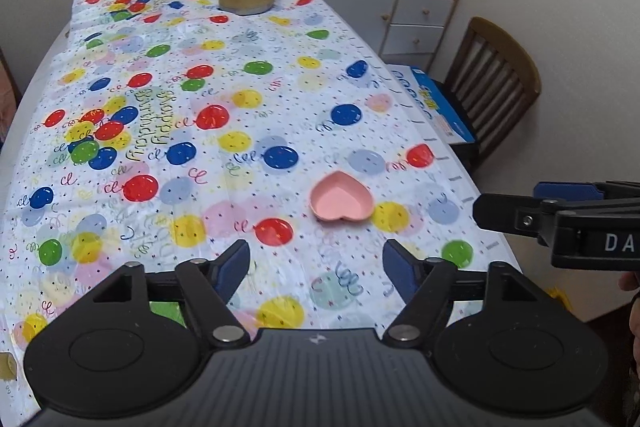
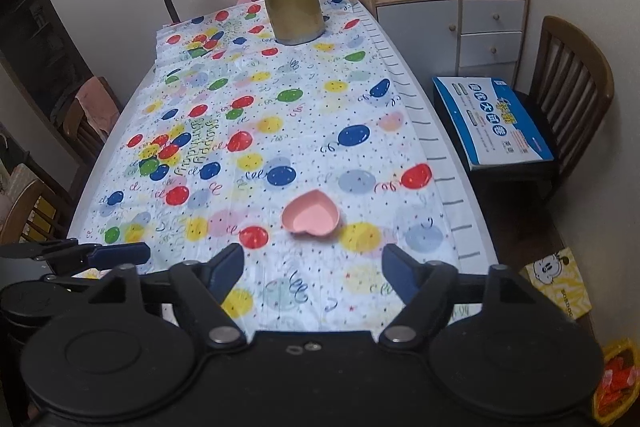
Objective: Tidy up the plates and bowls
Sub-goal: 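Move both grippers to the rim of the pink heart-shaped dish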
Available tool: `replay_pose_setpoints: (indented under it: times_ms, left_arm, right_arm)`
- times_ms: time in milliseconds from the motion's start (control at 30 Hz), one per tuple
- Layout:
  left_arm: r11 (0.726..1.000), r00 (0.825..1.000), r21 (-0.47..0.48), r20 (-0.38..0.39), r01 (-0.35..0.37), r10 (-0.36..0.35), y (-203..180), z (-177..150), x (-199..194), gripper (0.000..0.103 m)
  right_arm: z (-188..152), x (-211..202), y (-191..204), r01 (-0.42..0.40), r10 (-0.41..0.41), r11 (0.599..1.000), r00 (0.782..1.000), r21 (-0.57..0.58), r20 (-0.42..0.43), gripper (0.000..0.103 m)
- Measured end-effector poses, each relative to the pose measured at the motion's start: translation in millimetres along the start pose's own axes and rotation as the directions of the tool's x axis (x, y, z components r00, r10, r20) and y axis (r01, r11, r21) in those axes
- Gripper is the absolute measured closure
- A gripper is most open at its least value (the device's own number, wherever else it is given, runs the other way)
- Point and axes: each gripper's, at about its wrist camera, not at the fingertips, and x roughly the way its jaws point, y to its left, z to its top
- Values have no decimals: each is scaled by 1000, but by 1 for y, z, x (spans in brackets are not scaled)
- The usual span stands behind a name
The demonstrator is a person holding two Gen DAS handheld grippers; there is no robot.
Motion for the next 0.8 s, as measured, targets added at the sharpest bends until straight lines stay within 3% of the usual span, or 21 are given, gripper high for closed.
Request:
replay_pose_setpoints:
  times_ms: [133,433,800]
  left_arm:
    - [999,1000,-32,-6,-7,7,4,12,22,25]
    - [992,997,-114,-64,-45,38,10,32,82,25]
    - [982,989,-170,-130,-87,65,15,35,141,25]
  right_arm:
    - [17,20,-9,-3,3,1000,1000,-1,-12,11]
    - [46,76,-30,-34,37,999,995,28,-93,11]
    - [55,151,-50,-32,44,998,979,60,-199,25]
